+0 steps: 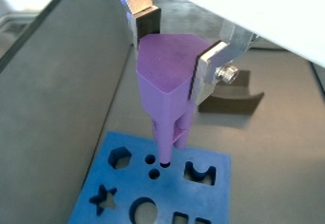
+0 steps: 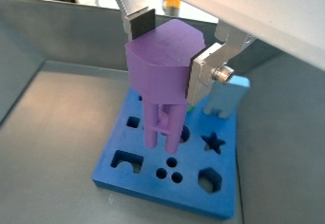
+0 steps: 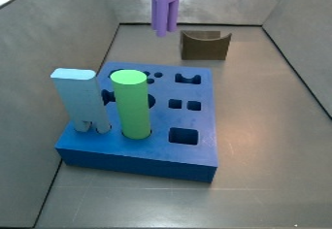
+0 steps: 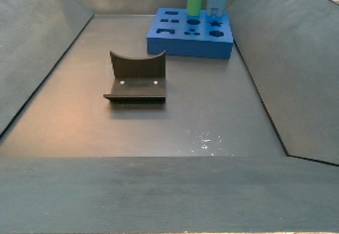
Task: Pick up the 3 prong object. Move up. Move to above the board. Insert the 3 prong object.
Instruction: Insert the 3 prong object.
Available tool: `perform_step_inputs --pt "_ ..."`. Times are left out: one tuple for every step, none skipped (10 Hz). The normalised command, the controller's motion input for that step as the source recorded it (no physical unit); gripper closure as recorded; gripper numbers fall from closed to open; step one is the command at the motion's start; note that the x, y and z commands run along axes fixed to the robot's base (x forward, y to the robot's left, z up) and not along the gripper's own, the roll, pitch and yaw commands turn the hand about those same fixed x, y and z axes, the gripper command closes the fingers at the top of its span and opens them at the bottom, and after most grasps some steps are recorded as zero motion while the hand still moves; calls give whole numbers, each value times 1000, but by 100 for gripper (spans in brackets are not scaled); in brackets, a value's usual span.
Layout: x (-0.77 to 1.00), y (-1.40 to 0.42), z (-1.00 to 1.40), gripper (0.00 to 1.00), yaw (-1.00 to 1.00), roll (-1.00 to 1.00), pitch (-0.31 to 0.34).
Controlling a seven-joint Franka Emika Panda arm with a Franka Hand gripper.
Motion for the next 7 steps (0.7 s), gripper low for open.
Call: perform_step_inputs --pt "0 174 -266 100 -691 -51 0" --pt "0 220 -374 100 -683 -36 0" --pt "0 223 -446 100 -623 -33 0" --pt "0 186 -451 100 -589 -36 0" --pt "0 151 -440 100 -511 -34 0" --pt "0 60 -409 100 -429 -9 -3" --pt "0 23 -477 100 -294 0 -16"
